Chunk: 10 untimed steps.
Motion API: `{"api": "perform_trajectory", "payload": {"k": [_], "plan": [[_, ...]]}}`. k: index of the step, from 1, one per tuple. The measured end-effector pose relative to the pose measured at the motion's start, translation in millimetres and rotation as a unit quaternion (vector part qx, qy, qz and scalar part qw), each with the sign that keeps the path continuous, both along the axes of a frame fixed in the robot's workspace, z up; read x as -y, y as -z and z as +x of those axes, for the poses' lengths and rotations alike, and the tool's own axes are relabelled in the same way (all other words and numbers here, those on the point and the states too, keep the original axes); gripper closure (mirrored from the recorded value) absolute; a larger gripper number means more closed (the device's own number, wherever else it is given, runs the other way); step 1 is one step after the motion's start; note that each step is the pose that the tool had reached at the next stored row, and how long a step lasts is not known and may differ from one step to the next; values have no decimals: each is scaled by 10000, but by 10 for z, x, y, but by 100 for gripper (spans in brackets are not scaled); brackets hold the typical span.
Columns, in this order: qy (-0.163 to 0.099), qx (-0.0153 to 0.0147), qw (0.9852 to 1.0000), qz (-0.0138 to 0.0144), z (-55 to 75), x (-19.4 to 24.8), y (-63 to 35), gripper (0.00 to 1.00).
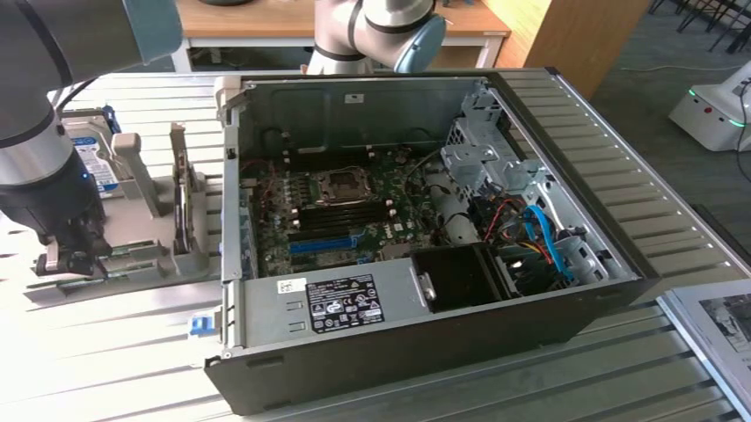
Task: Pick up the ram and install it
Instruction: 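Pick up the ram and move it above insertion slot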
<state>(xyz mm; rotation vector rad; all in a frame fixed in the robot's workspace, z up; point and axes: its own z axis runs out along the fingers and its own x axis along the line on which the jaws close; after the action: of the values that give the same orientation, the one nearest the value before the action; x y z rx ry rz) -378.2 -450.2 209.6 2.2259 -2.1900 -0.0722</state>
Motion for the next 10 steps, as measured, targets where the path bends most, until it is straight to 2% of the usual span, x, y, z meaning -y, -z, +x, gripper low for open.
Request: {"api": "perform_trajectory", "payload": {"k": [10], "plan": [[0, 1, 10000, 1, 39, 0, 2, 61]]}}
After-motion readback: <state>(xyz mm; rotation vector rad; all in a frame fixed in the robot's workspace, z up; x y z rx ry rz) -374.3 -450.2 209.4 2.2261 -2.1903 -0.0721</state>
